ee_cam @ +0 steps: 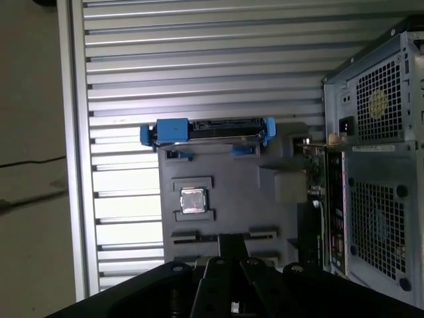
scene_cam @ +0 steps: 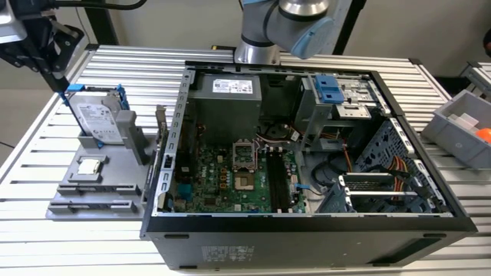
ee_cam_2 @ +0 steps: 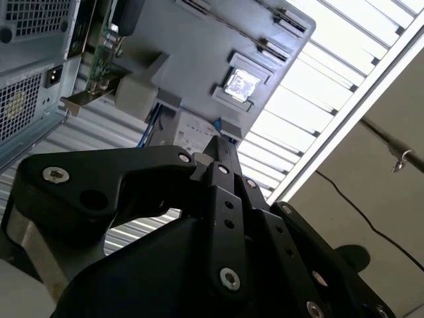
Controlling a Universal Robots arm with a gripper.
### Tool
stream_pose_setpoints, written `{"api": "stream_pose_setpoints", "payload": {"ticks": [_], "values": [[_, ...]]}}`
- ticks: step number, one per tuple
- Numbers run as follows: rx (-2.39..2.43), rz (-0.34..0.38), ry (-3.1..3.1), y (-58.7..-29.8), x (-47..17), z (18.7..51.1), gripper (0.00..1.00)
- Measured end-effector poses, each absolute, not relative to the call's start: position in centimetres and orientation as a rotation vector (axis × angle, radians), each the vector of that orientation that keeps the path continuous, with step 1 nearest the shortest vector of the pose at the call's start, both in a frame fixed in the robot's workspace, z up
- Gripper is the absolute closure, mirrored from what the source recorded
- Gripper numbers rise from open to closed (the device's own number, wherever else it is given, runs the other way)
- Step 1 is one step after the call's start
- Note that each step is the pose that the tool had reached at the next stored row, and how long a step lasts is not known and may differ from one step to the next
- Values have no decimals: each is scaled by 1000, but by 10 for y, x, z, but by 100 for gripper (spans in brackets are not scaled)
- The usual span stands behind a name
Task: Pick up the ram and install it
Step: 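Pick up the ram and move it above insertion slot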
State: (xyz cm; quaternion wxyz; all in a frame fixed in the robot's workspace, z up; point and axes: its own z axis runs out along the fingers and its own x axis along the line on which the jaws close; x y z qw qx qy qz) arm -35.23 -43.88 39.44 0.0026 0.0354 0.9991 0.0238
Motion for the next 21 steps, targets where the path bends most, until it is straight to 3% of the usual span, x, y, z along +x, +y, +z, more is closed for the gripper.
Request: {"api": "stream_pose_setpoints", "payload": {"ticks": [21], "values": [[111,75,3134,-443,-352,394,100]]}}
